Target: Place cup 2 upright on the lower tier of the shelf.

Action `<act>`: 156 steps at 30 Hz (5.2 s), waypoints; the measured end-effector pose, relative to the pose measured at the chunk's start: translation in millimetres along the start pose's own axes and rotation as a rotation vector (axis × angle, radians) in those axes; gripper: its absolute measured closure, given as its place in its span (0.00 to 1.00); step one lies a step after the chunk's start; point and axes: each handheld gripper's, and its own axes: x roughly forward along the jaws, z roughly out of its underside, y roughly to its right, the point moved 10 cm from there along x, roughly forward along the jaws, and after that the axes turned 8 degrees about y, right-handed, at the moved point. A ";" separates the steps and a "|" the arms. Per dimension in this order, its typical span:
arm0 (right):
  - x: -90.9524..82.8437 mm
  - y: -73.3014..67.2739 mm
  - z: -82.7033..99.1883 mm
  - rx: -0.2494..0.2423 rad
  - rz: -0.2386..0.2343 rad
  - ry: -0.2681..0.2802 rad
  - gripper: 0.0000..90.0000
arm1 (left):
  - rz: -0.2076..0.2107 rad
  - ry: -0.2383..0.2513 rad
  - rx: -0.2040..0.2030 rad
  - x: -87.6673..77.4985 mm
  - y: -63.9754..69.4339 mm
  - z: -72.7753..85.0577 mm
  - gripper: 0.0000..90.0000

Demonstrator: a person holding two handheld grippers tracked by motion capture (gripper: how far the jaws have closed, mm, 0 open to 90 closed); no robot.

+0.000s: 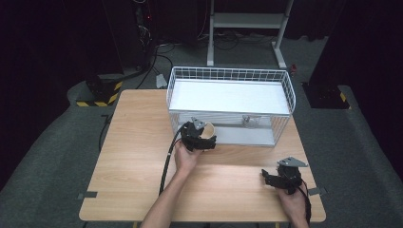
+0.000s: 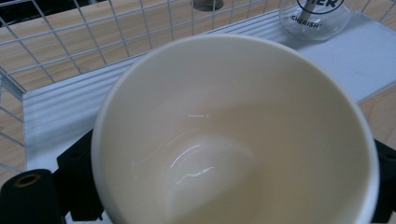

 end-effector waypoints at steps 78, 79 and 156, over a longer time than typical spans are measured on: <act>0.0 0.1 0.1 -0.001 0.000 -0.001 0.22 | -0.060 0.004 -0.024 -17.6 -5.9 19.1 0.26; -0.1 0.1 0.1 -0.001 0.000 -0.001 0.22 | -0.060 0.002 -0.028 -17.8 -6.0 19.1 0.26; 0.0 -0.1 0.0 0.003 0.001 0.000 0.22 | -0.185 -0.124 -0.107 40.3 -46.2 15.6 0.38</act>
